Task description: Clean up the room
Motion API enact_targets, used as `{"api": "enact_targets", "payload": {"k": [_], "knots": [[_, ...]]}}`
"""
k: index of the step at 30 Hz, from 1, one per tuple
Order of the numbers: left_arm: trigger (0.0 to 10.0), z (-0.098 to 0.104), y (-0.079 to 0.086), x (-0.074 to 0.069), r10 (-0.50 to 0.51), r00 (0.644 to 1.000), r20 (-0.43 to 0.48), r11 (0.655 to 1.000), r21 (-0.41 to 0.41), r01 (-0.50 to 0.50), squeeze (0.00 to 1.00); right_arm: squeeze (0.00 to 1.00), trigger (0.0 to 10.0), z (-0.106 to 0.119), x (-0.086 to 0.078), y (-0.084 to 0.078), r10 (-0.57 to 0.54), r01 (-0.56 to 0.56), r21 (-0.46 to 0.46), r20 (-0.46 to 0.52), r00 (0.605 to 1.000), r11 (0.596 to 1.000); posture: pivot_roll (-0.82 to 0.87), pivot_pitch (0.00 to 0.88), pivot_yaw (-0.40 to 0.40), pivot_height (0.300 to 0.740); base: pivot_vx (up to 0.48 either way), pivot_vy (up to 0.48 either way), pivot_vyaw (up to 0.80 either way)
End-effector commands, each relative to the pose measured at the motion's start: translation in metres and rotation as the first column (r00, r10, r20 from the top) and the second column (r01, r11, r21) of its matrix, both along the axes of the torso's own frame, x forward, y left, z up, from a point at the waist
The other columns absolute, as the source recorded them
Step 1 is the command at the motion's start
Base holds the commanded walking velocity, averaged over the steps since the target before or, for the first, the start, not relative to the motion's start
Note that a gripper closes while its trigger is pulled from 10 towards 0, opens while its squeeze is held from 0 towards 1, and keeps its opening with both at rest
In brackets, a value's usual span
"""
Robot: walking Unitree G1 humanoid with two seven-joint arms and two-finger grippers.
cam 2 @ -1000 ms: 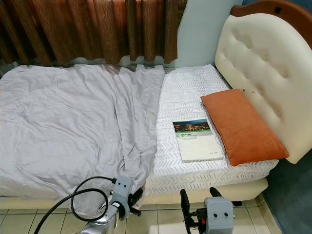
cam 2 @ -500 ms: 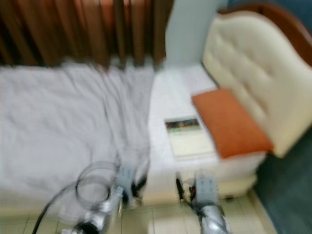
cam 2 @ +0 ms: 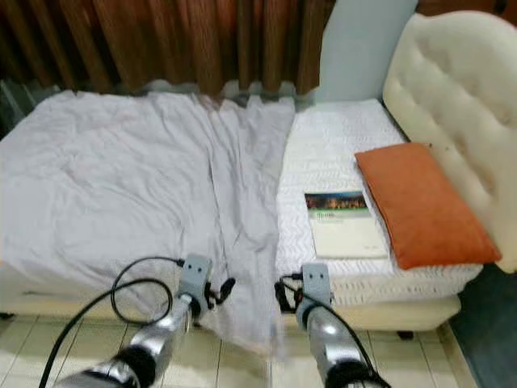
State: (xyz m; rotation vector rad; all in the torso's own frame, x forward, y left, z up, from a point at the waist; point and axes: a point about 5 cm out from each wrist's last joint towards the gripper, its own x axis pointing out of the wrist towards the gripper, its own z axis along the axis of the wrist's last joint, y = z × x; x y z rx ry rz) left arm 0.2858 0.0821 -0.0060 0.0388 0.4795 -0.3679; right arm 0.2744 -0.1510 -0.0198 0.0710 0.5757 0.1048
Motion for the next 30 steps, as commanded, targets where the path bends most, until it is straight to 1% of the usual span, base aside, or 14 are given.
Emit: {"api": "enact_targets", "payload": {"k": [1,3,4,6,8,9,10,11,12,30], "knots": [[10.0,0.057,-0.028,0.050,-0.032,0.996,0.085,0.999,-0.022,0.034,1.00,0.00,10.0,-0.005,-0.003,-0.003,-0.010,0.010,-0.021,-0.024,1.000,1.000,-0.10,0.000,0.000,0.740,0.000,0.000,0.00],[10.0,0.044,-0.019,0.043,0.009,1.000,0.026,1.000,-0.021,-0.008,1.00,0.00,10.0,-0.008,-0.007,-0.003,-0.008,0.006,-0.035,-0.044,0.999,0.999,-0.10,0.000,0.000,0.740,0.000,0.000,0.00],[10.0,0.039,-0.015,0.040,0.022,1.000,0.010,1.000,-0.021,-0.022,1.00,0.00,10.0,-0.009,-0.008,-0.003,-0.005,0.003,-0.042,-0.047,0.999,0.999,-0.10,0.000,0.000,0.740,0.000,0.000,0.00],[10.0,0.032,-0.006,0.036,0.033,0.999,-0.006,0.999,0.012,-0.033,1.00,0.00,10.0,-0.011,-0.009,-0.005,-0.003,0.000,-0.056,-0.053,0.999,0.998,-0.10,0.000,0.000,0.740,0.000,0.000,0.00],[10.0,0.023,0.009,0.031,0.067,0.997,-0.030,0.996,0.057,-0.066,1.00,0.00,10.0,-0.014,-0.013,-0.007,-0.004,-0.001,-0.062,-0.071,0.997,0.998,-0.10,0.000,0.000,0.740,0.000,0.000,0.00],[10.0,0.023,0.009,0.031,0.067,0.997,-0.030,0.996,0.057,-0.066,1.00,0.00,10.0,-0.014,-0.013,-0.007,-0.004,-0.001,-0.062,-0.071,0.997,0.998,-0.10,0.000,0.000,0.740,0.000,0.000,0.00],[10.0,0.019,0.017,0.028,0.088,0.995,-0.042,0.994,0.074,-0.084,0.93,0.00,10.0,-0.016,-0.015,-0.008,-0.002,-0.004,-0.070,-0.083,0.997,0.998,-0.10,0.000,0.088,0.740,0.000,0.000,0.00],[10.0,0.019,0.017,0.028,0.088,0.995,-0.042,0.994,0.074,-0.084,0.93,0.00,10.0,-0.016,-0.015,-0.008,-0.002,-0.004,-0.070,-0.083,0.997,0.998,-0.10,0.000,0.088,0.740,0.000,0.000,0.00],[10.0,-0.003,0.045,0.010,0.167,0.979,-0.113,0.980,0.128,-0.153,0.00,0.00,10.0,-0.029,-0.031,-0.015,0.005,-0.023,-0.108,-0.159,0.987,0.994,-0.09,0.000,0.077,0.740,0.000,0.000,0.00],[10.0,-0.003,0.045,0.010,0.167,0.979,-0.113,0.980,0.128,-0.153,0.00,0.00,10.0,-0.029,-0.031,-0.015,0.005,-0.023,-0.108,-0.159,0.987,0.994,-0.09,0.000,0.077,0.740,0.000,0.000,0.00]]}}
